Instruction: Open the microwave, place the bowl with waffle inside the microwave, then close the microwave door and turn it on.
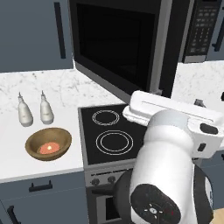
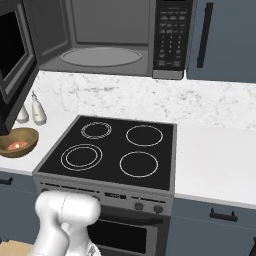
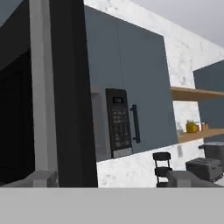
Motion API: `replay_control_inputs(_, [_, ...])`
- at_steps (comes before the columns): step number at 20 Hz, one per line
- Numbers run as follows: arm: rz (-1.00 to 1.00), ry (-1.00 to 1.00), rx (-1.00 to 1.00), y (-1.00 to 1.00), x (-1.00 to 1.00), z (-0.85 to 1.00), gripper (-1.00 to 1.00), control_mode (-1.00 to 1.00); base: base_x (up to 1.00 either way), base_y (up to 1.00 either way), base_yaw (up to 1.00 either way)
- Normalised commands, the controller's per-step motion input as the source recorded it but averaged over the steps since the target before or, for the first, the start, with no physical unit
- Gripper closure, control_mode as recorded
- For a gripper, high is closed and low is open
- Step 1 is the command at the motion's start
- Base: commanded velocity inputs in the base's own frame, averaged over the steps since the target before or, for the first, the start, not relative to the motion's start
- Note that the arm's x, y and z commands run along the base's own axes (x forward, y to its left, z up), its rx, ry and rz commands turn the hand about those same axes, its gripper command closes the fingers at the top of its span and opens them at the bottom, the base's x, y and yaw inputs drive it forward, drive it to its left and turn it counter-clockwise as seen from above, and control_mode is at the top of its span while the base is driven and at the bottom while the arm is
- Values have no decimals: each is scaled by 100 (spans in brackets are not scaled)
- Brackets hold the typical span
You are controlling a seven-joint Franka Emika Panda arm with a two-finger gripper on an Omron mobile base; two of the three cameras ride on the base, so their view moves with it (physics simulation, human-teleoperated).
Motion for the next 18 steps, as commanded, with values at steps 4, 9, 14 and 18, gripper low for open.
replay_control_inputs(4, [67,12,0,-72,0,-47,-100,-100,0,0,0])
replay_control_inputs(9, [75,5,0,-50,3,-36,-100,-100,0,0,0])
replay_control_inputs(14, [86,5,4,-6,74,-50,-100,-100,0,0,0])
replay_control_inputs(18, [90,0,9,0,89,-46,-100,-100,0,0,0])
